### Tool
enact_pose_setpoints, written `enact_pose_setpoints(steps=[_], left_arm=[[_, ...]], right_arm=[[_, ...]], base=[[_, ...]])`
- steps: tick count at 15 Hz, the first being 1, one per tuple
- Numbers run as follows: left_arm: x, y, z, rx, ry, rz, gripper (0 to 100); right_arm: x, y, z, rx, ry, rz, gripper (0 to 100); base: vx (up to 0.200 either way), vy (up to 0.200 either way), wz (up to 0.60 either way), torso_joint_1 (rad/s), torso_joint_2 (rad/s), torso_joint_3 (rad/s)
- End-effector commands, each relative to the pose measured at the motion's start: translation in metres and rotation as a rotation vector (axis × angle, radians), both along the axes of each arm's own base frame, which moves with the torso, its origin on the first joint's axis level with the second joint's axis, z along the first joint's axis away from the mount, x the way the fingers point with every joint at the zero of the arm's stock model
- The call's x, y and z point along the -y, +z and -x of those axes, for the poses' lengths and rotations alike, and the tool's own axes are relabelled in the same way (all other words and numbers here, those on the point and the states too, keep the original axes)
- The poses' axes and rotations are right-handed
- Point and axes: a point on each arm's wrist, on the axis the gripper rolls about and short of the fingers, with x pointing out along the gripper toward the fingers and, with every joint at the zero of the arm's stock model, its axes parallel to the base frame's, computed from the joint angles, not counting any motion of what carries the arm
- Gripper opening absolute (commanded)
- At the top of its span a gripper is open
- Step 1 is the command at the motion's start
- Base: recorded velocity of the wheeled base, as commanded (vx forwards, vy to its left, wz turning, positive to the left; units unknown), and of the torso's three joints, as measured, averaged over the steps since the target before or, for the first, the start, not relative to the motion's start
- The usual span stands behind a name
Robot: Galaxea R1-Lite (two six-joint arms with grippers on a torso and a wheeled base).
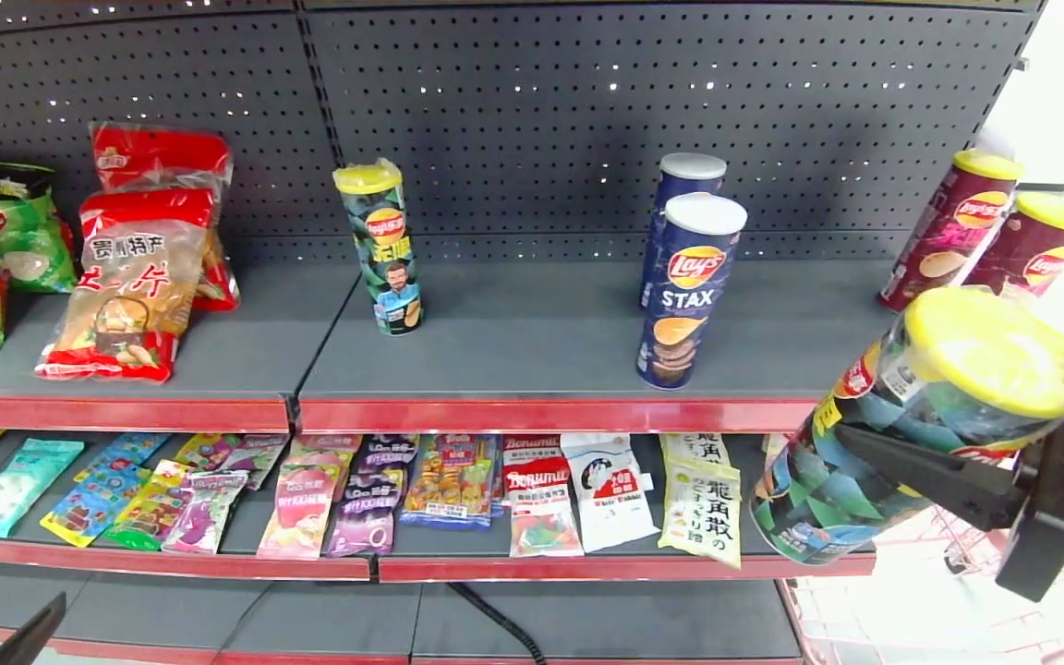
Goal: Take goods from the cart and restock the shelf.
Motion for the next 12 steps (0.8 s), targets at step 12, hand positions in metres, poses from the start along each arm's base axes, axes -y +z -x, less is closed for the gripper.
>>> enact_pose_setpoints(steps=[12], left_arm=[[0.0002, -0.0020, -0.0015, -0.013, -0.005, -0.010, 100]], right_arm=[[-0.0008, -0.0028, -0.0013, -0.008, 0.002, 0.011, 0]], base=[[0.000, 0.200, 0.00, 0.003, 0.00, 0.002]])
